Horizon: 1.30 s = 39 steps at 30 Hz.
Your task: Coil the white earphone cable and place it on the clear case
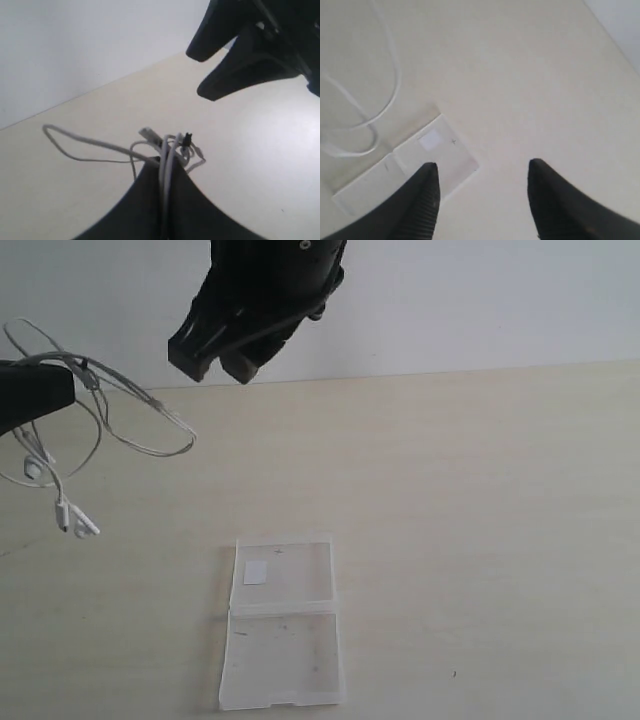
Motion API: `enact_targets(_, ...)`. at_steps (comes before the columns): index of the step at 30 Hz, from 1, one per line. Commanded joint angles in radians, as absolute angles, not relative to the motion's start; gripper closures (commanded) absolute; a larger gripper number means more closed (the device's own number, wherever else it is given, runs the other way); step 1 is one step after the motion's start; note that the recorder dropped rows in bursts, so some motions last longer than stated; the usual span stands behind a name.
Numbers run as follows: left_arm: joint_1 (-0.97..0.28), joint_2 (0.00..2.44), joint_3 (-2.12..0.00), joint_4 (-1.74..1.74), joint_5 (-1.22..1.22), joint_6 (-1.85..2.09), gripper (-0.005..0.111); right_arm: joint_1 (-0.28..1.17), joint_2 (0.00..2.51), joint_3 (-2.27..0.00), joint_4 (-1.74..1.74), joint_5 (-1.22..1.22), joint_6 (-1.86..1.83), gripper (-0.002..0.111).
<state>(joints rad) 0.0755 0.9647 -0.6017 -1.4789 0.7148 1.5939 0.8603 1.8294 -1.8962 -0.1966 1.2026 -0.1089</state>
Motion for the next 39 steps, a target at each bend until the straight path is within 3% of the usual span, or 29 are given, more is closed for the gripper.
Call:
enact_targets(1,0.070,0.961,-0.642,-1.335,0.758,1.487,0.107,0.849,1.771,-1.901,-0.228,1.103,-0.028,0.061)
enact_targets(9,0.070,0.961,-0.648,-1.294,0.876,1.477,0.107,0.800,1.581,-1.793,-0.228,1.028,0.044,0.108)
enact_targets(14,0.070,0.961,-0.648,-1.283,0.949,1.480,0.107,0.800,1.377,-1.485,-0.271,0.891,0.140,0.108)
enact_targets(23,0.022,1.025,-0.648,-1.332,0.974,1.515,0.107,0.800,1.150,-1.149,-0.514,0.802,0.417,0.108)
enact_targets(39,-0.254,1.226,-0.573,-1.702,0.755,1.776,0.107,0.800,1.020,-1.012,-0.518,0.793,0.473,0.108)
